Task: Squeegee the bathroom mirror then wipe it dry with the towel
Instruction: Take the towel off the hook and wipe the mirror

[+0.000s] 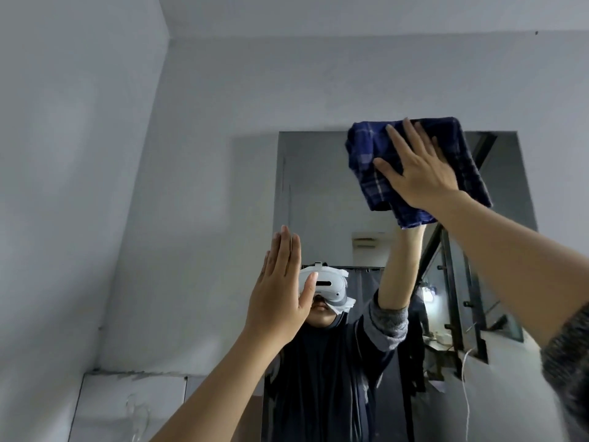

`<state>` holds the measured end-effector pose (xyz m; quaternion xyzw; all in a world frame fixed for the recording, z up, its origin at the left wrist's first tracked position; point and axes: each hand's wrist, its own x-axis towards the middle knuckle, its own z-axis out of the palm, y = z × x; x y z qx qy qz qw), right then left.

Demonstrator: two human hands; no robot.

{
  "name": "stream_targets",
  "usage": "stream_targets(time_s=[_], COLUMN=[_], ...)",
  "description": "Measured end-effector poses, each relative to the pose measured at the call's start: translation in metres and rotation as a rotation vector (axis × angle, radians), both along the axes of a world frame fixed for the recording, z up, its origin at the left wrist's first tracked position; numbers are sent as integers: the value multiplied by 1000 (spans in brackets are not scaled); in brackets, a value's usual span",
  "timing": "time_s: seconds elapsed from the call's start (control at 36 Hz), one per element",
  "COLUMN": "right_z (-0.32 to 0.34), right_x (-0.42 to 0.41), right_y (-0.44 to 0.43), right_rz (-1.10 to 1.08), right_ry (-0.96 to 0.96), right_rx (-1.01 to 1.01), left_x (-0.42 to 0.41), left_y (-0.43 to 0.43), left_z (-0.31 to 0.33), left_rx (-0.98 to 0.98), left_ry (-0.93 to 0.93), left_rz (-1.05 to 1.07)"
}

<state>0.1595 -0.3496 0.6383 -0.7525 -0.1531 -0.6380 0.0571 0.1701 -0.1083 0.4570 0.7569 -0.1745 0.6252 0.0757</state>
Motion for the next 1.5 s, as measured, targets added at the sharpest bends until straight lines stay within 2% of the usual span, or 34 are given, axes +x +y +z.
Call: stream_targets(time_s=[0.14, 0.25, 0.44, 0.58, 0.67, 0.72, 0.89, 1.03, 1.14, 1.25, 1.39, 1.5], right_z=[-10, -27, -53, -69, -73, -75, -90, -104, -102, -101, -122, -152], right_x=[-1, 0, 9, 9, 6, 5, 6, 9, 6, 2, 0, 1], right_y=[-60, -77, -27, 24, 56, 79, 126, 102, 49, -15, -73, -79], right_rz=[-25, 4, 91, 124, 153, 148, 99, 46, 8, -31, 16, 4], right_ry=[71, 56, 6, -14, -12, -20, -35, -42, 6, 40, 45, 33], right_rx=[247, 389, 789, 803, 728, 604, -58, -495, -630, -440, 61, 417], left_x=[0, -3, -10, -13, -16, -18, -24, -28, -29, -27, -30, -31], left_y=[0, -1, -4, -2, -5, -7, -6, -6, -7, -6, -7, -9], left_z=[0, 0, -3, -27, -46, -55, -80, -102, -104, -105, -104, -105], left_rx=[-2, 0, -18, 0, -13, -17, -16, -12, -7, 2, -18, -55], left_ry=[5, 16, 59, 106, 133, 133, 181, 221, 244, 241, 244, 258], left_rz=[22, 1, -32, -42, -65, -57, -76, -87, -58, -40, -62, -94])
